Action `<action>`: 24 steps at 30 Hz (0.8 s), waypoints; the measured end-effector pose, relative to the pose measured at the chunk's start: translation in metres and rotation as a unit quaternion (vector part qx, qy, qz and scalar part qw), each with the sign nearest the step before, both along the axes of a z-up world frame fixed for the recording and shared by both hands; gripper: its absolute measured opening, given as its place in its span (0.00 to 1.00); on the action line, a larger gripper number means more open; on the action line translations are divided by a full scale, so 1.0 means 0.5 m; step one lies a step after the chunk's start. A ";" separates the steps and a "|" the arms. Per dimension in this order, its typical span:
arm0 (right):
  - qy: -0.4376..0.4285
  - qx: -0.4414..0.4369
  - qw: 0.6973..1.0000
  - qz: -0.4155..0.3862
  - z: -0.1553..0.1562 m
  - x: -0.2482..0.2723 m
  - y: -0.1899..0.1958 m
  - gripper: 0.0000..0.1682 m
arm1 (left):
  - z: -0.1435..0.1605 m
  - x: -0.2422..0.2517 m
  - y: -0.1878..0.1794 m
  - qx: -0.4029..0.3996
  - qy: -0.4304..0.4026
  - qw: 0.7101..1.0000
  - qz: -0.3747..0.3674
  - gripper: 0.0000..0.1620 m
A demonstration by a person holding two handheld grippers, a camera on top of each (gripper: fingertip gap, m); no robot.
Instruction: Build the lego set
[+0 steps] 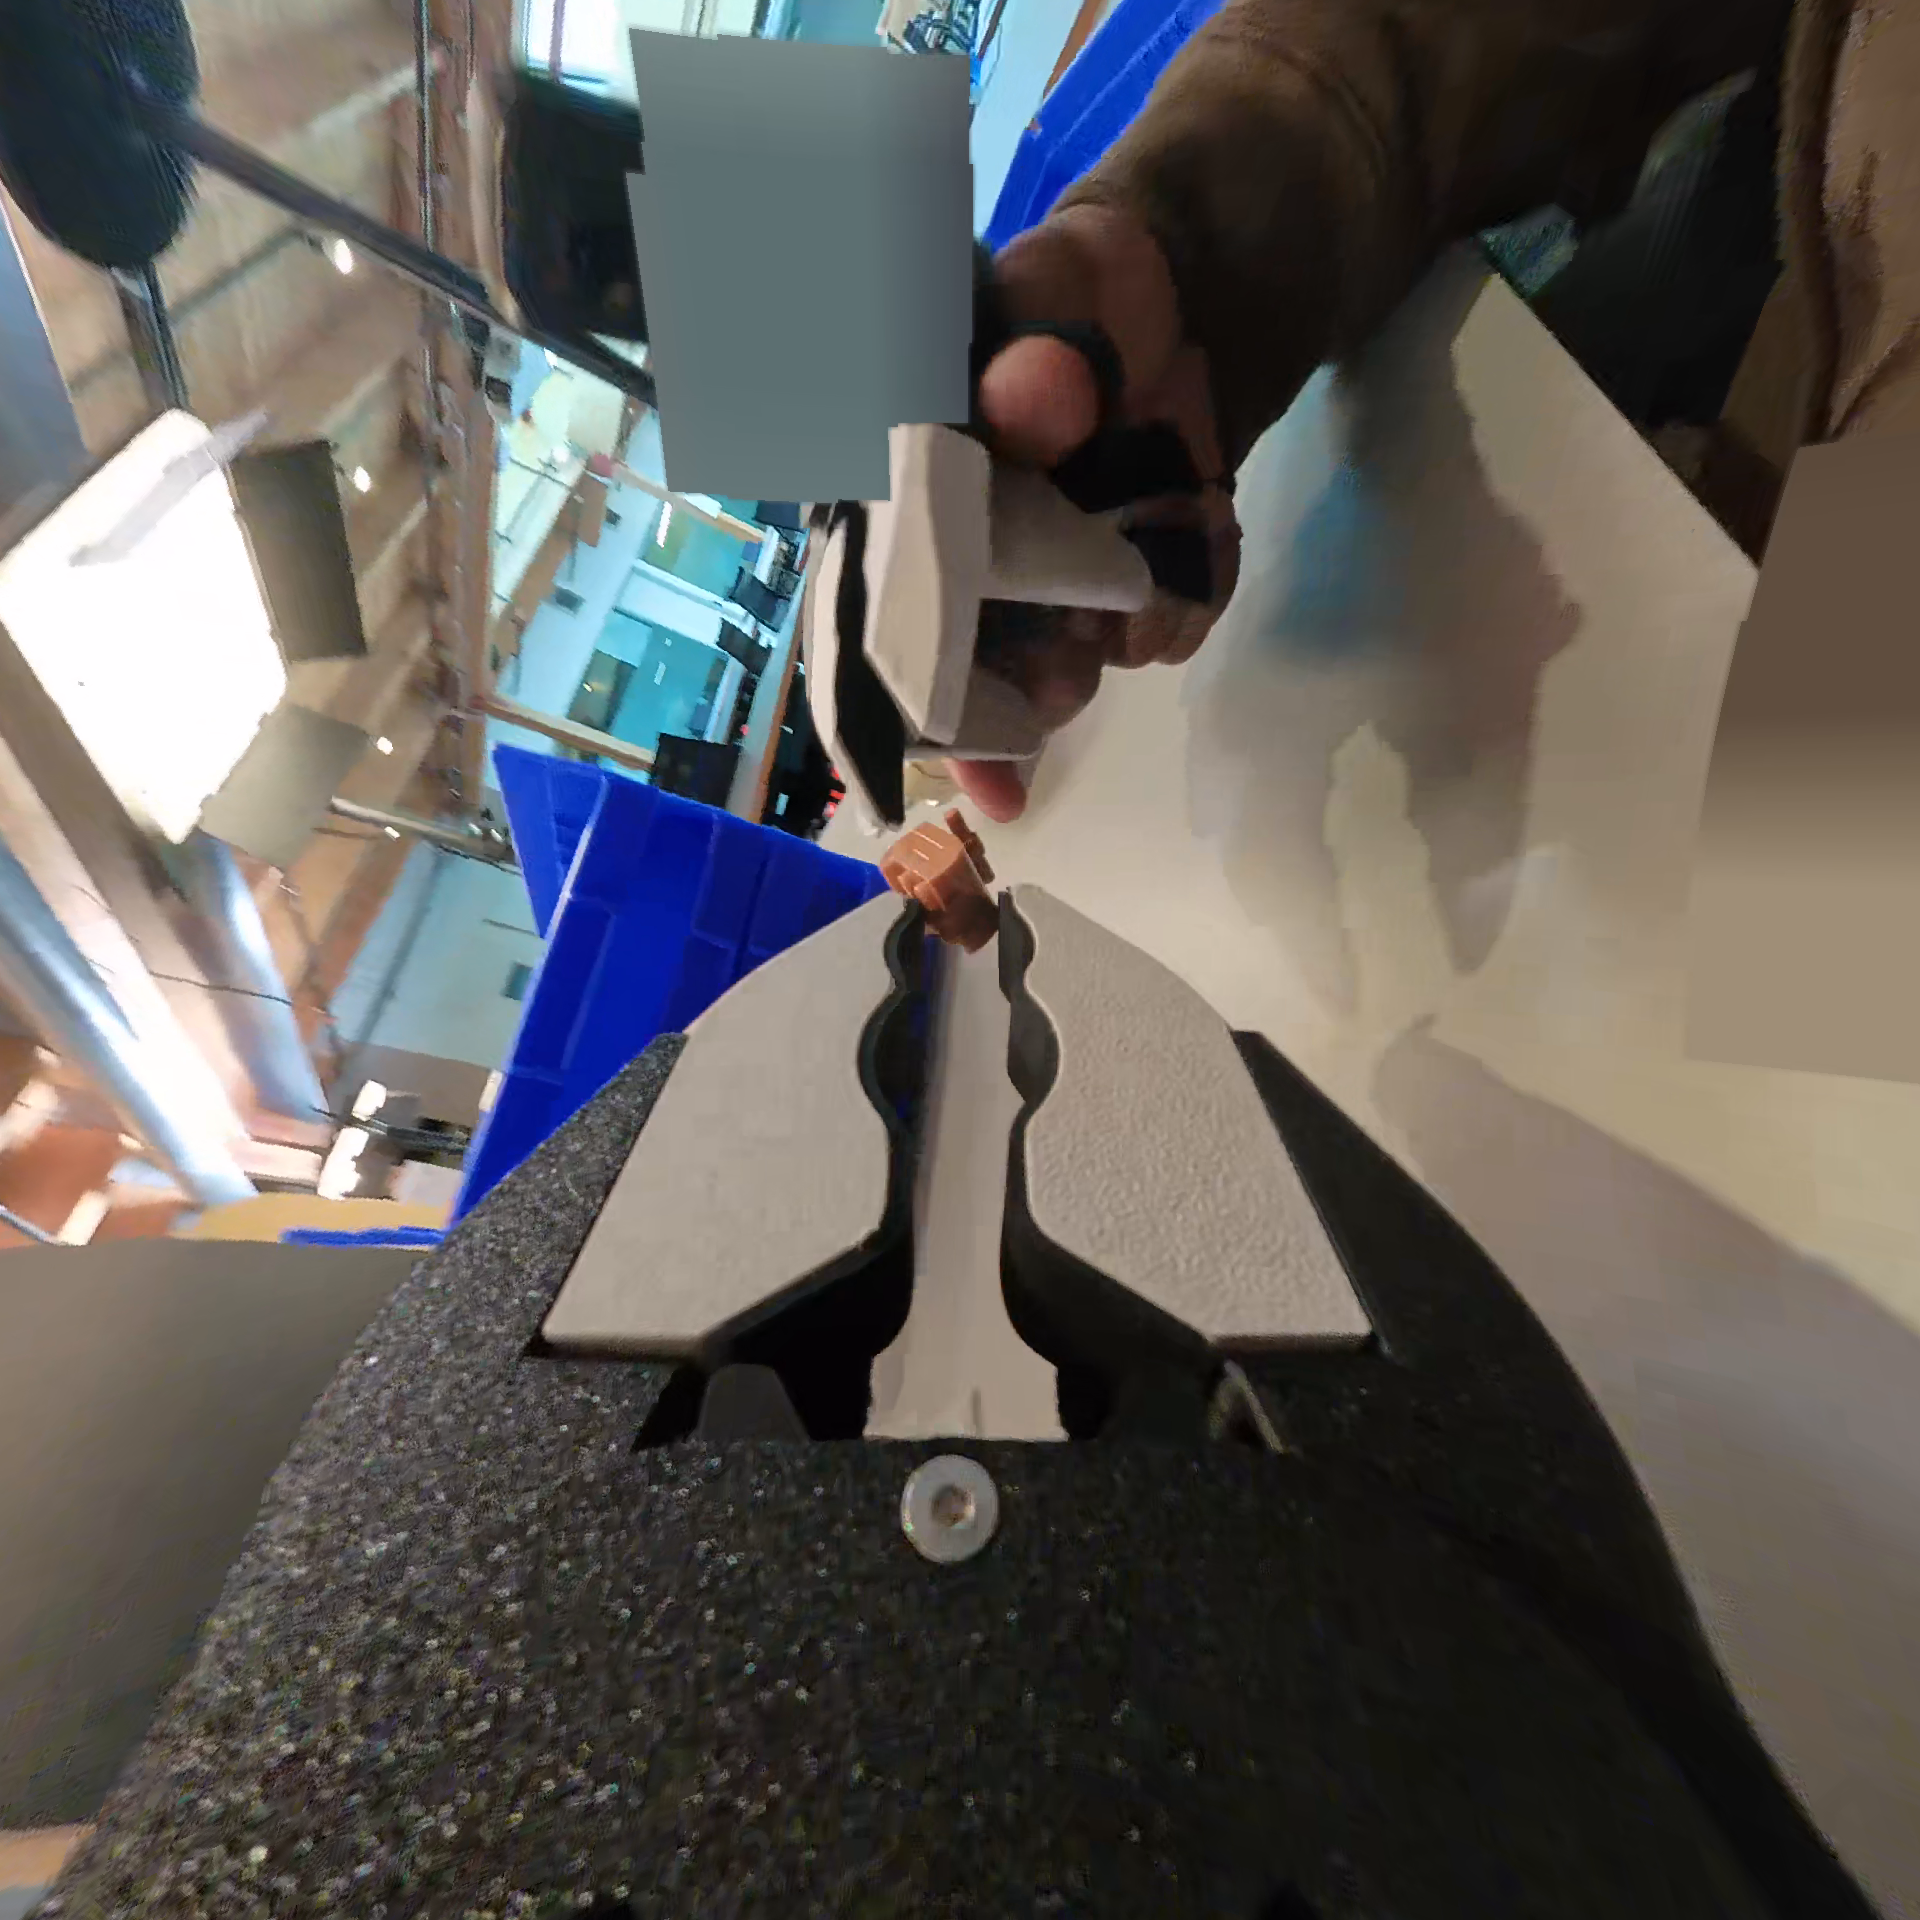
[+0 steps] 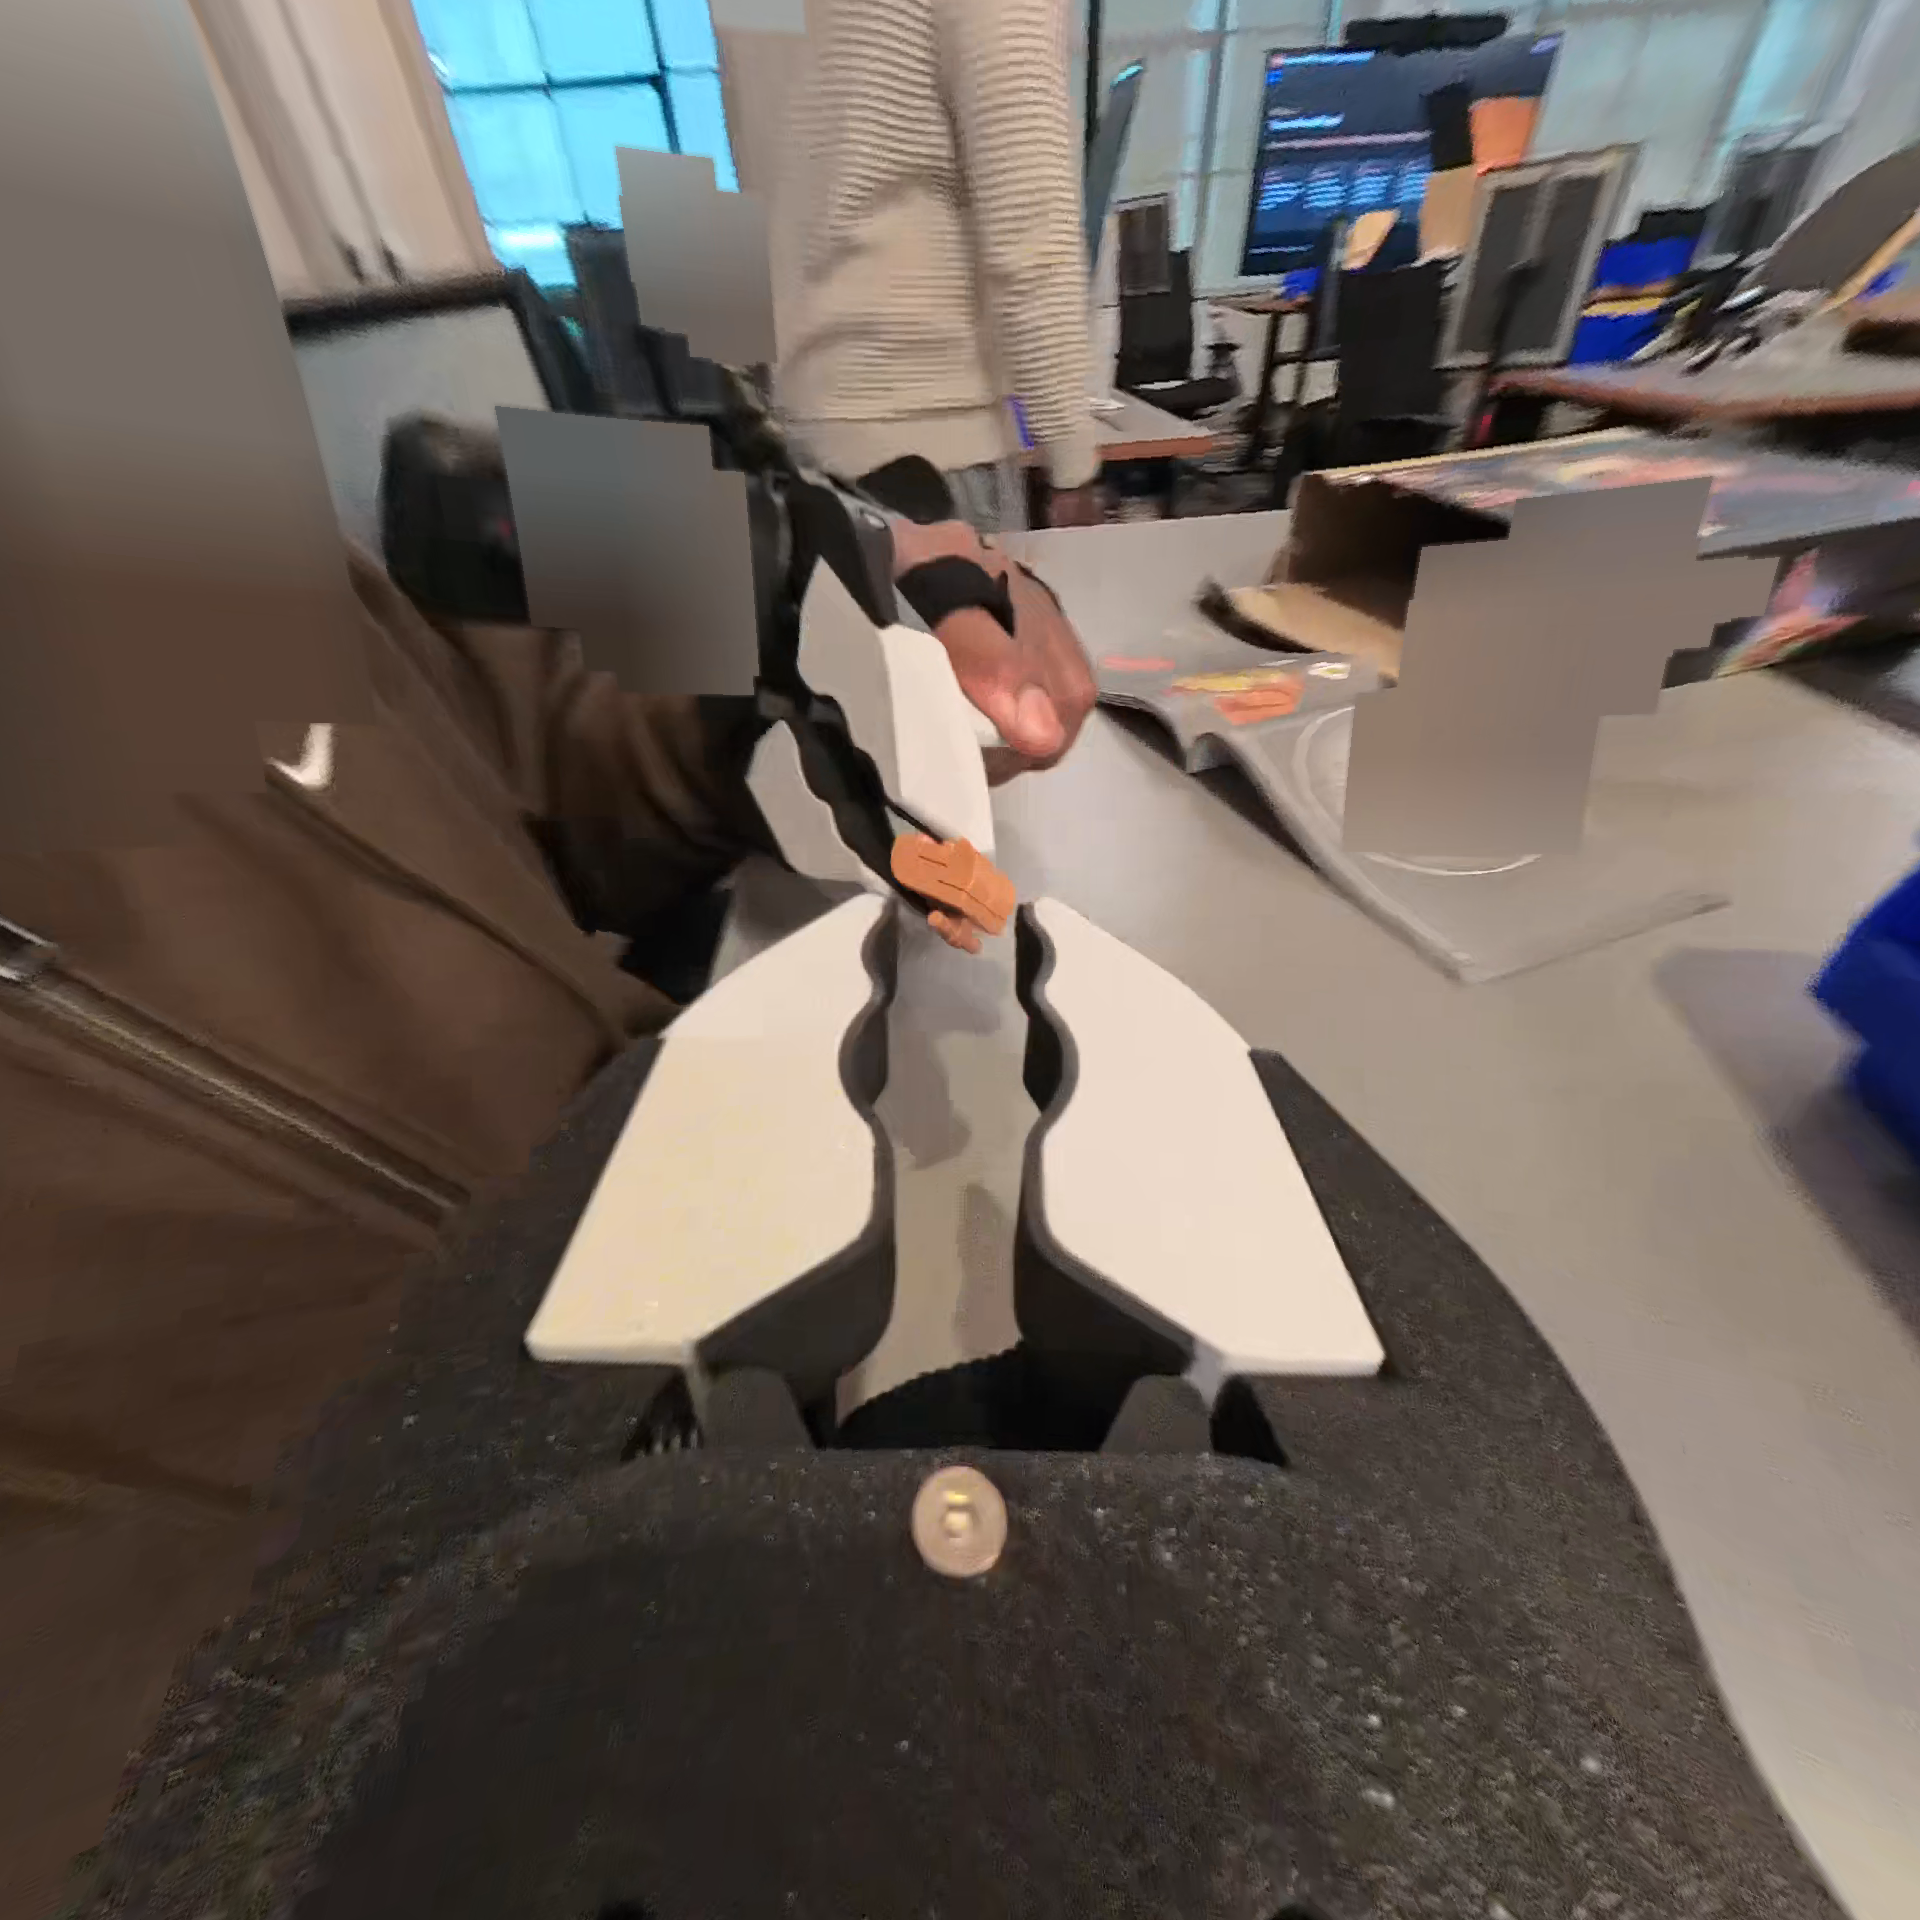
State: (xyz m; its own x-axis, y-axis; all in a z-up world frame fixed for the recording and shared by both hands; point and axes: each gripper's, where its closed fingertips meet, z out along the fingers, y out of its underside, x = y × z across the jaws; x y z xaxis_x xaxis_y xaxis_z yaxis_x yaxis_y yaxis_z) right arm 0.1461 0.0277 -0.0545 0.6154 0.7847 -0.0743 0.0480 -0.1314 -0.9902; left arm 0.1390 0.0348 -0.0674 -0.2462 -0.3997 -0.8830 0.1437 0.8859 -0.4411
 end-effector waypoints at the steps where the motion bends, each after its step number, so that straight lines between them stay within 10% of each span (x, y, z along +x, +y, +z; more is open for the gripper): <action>1: 0.017 -0.017 1.000 0.015 0.001 -0.004 -0.001 0.14 | 0.000 -0.001 -0.003 0.024 -0.008 1.000 -0.004 0.08; 15: 0.047 -0.127 0.985 0.103 -0.036 -0.039 -0.019 0.11 | -0.011 -0.001 -0.042 0.161 -0.040 0.984 -0.068 0.08; 24: 0.098 -0.066 0.993 0.016 -0.001 0.007 0.021 0.11 | 0.004 0.022 0.018 -0.234 0.093 0.968 -0.011 0.15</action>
